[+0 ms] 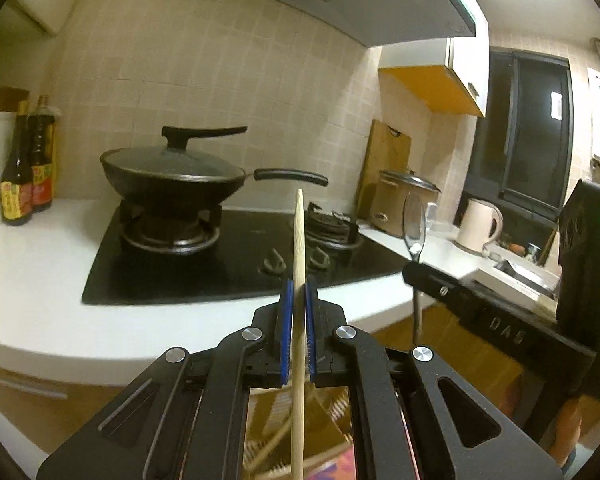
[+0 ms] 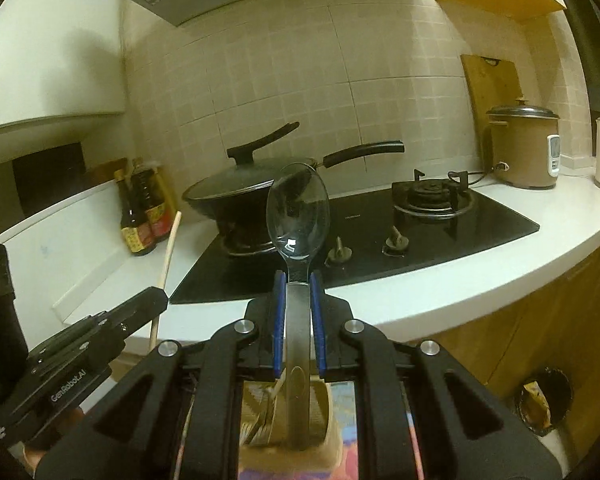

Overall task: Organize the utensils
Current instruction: 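Carry the chopstick and spoon over the tan basket and open both tools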

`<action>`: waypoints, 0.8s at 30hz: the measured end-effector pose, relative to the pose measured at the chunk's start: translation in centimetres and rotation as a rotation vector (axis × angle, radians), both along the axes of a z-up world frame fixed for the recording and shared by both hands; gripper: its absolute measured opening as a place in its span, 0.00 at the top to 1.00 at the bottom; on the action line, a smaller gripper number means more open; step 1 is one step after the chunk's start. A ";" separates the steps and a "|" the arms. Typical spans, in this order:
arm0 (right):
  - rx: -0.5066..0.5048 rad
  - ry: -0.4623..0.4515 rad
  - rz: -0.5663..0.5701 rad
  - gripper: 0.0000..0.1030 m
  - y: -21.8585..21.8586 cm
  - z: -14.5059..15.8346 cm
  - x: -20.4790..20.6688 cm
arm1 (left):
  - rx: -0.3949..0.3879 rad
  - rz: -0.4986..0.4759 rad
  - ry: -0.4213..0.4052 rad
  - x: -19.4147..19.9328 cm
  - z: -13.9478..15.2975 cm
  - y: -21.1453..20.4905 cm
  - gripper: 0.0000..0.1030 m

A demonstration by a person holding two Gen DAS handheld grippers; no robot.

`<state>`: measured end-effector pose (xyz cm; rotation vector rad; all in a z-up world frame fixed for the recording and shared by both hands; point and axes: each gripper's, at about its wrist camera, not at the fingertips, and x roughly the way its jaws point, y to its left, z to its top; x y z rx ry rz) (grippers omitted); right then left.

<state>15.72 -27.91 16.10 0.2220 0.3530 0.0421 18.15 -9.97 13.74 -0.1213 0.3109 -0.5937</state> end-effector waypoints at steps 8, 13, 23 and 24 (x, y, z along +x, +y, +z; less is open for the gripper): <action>-0.026 -0.038 0.018 0.91 0.4 -3.2 2.4 | -0.014 0.057 -0.076 1.2 -1.8 -0.4 0.96; -0.055 -0.034 0.011 0.90 0.9 -4.3 2.2 | -0.023 0.070 -0.077 0.8 -2.7 0.1 0.95; -0.027 0.055 0.067 0.89 0.6 -5.5 0.1 | -0.023 0.033 0.010 0.2 -3.6 1.5 0.92; -0.017 0.067 0.074 0.89 0.5 -5.8 0.0 | -0.030 0.031 0.019 0.1 -3.7 1.7 0.92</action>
